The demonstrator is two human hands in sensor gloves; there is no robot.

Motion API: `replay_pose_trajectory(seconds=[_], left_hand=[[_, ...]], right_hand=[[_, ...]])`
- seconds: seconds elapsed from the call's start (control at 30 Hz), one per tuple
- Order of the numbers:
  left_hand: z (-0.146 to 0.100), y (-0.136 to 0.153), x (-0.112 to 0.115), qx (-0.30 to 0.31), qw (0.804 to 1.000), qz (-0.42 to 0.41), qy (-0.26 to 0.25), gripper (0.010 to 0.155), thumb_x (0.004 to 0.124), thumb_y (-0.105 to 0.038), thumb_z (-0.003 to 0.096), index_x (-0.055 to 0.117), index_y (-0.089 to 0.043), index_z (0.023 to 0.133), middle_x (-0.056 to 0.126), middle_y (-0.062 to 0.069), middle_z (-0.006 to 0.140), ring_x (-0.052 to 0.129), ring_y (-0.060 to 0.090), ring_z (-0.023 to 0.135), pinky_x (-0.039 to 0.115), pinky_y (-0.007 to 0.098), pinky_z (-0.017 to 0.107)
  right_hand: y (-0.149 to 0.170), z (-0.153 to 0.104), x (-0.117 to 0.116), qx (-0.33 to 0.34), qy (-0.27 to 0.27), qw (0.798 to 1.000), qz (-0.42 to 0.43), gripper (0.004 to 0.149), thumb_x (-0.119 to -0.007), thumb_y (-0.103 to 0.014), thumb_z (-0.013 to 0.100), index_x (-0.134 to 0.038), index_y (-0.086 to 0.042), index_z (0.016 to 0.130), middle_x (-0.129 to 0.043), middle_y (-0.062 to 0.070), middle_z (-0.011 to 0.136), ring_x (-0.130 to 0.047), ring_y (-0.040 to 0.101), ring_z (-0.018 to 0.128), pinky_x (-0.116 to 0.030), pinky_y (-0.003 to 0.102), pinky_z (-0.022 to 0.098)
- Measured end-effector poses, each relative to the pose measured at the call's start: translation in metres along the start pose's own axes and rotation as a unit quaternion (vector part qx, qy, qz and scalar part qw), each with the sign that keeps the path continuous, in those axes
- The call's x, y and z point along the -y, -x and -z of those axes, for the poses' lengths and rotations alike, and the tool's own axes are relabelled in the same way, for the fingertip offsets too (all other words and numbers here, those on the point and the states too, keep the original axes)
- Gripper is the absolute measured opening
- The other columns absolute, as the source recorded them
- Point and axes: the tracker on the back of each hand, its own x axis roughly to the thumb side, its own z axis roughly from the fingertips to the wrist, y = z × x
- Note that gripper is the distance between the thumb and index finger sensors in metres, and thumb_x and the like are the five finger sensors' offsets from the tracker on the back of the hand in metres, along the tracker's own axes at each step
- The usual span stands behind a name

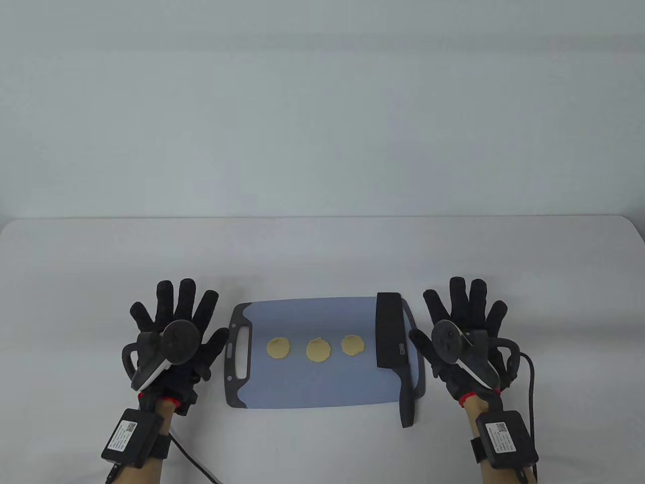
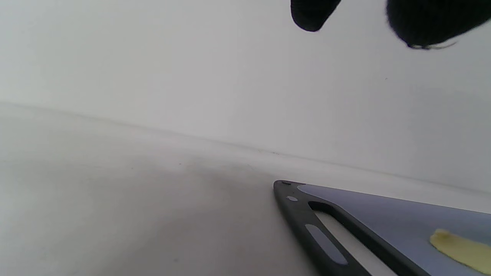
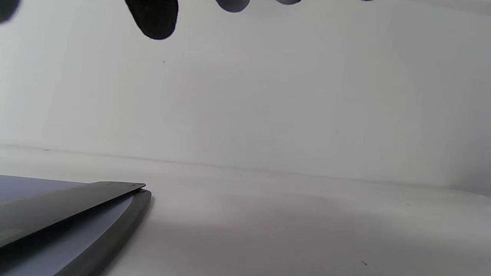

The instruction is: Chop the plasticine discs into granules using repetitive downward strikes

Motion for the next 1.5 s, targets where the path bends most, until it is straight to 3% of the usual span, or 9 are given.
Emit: replay_pose_trajectory(seconds=[0.43, 0.6, 0.73, 0.8, 0.93, 1.07, 1.27, 1.37, 1.5], left_hand=[[0.002, 0.001, 0.001, 0.005, 1.0, -0.01, 0.008, 0.081, 0.063, -0.083, 0.0354, 0.044, -0.056, 0.109, 0.026, -0.016, 0.124, 0.016, 0.027, 0.122, 0.014, 0.074, 0.077], [0.002, -0.003, 0.001, 0.017, 1.0, -0.008, 0.011, 0.081, 0.063, -0.083, 0.0356, 0.044, -0.055, 0.11, 0.027, -0.015, 0.124, 0.017, 0.028, 0.122, 0.015, 0.073, 0.077], [0.002, -0.005, -0.001, 0.023, 1.0, -0.01, 0.007, 0.08, 0.063, -0.082, 0.0362, 0.045, -0.054, 0.11, 0.027, -0.015, 0.124, 0.017, 0.027, 0.122, 0.015, 0.073, 0.077], [0.002, -0.004, -0.001, 0.021, 1.0, -0.015, 0.006, 0.08, 0.063, -0.081, 0.0365, 0.045, -0.054, 0.11, 0.027, -0.015, 0.124, 0.017, 0.027, 0.122, 0.014, 0.072, 0.078], [0.002, 0.001, 0.0, 0.014, 1.0, -0.024, 0.008, 0.079, 0.064, -0.08, 0.0369, 0.045, -0.053, 0.109, 0.028, -0.015, 0.123, 0.018, 0.027, 0.122, 0.014, 0.072, 0.078], [0.002, 0.003, 0.002, 0.01, 1.0, -0.026, 0.011, 0.079, 0.064, -0.079, 0.0372, 0.046, -0.053, 0.109, 0.028, -0.014, 0.123, 0.018, 0.027, 0.122, 0.014, 0.072, 0.078], [0.002, 0.004, 0.001, 0.009, 0.999, -0.031, 0.008, 0.078, 0.064, -0.078, 0.0374, 0.046, -0.053, 0.109, 0.029, -0.014, 0.123, 0.018, 0.026, 0.122, 0.013, 0.071, 0.078], [0.002, 0.005, 0.001, 0.009, 0.999, -0.034, 0.007, 0.078, 0.064, -0.078, 0.0374, 0.046, -0.052, 0.109, 0.029, -0.014, 0.123, 0.018, 0.026, 0.122, 0.013, 0.071, 0.078], [0.002, 0.005, 0.001, 0.008, 0.999, -0.034, 0.006, 0.078, 0.064, -0.078, 0.0375, 0.047, -0.053, 0.109, 0.03, -0.014, 0.123, 0.019, 0.026, 0.122, 0.013, 0.071, 0.078]], right_hand=[[0.002, 0.0, 0.001, -0.016, -0.006, 1.0, 0.013, 0.083, -0.062, -0.083, 0.033, -0.051, -0.043, 0.105, -0.041, 0.003, 0.119, -0.04, 0.041, 0.109, -0.045, 0.074, 0.071], [-0.002, 0.001, 0.002, -0.027, -0.042, 0.999, 0.016, 0.077, -0.066, -0.076, 0.035, -0.065, -0.036, 0.1, -0.073, 0.002, 0.107, -0.075, 0.034, 0.099, -0.062, 0.069, 0.068], [-0.015, 0.002, -0.003, -0.057, -0.164, 0.984, 0.033, 0.074, -0.071, -0.071, 0.035, -0.07, -0.03, 0.097, -0.089, 0.003, 0.094, -0.093, 0.03, 0.083, -0.075, 0.06, 0.062], [-0.023, 0.001, -0.006, -0.062, -0.228, 0.971, 0.044, 0.079, -0.075, -0.071, 0.034, -0.068, -0.026, 0.098, -0.098, 0.002, 0.079, -0.102, 0.025, 0.066, -0.082, 0.054, 0.055], [-0.053, -0.008, -0.023, -0.065, -0.396, 0.916, 0.006, 0.094, -0.082, -0.074, 0.03, -0.054, -0.022, 0.103, -0.098, -0.002, 0.074, -0.104, 0.02, 0.057, -0.086, 0.049, 0.049], [-0.074, -0.013, -0.036, -0.056, -0.376, 0.922, -0.079, 0.098, -0.089, -0.066, 0.03, -0.045, -0.019, 0.103, -0.096, -0.001, 0.068, -0.103, 0.016, 0.051, -0.088, 0.048, 0.046], [-0.07, -0.012, -0.034, -0.069, -0.369, 0.926, -0.049, 0.1, -0.092, -0.061, 0.032, -0.042, -0.012, 0.104, -0.094, 0.001, 0.071, -0.101, 0.016, 0.051, -0.086, 0.048, 0.046], [-0.06, -0.008, -0.024, -0.085, -0.328, 0.94, -0.037, 0.087, -0.094, -0.064, 0.029, -0.066, -0.019, 0.098, -0.093, -0.004, 0.068, -0.098, 0.013, 0.048, -0.086, 0.047, 0.046], [-0.058, -0.008, -0.011, -0.081, -0.291, 0.953, -0.034, 0.057, -0.094, -0.067, 0.028, -0.09, -0.034, 0.075, -0.095, -0.008, 0.06, -0.098, 0.008, 0.04, -0.088, 0.043, 0.04]])
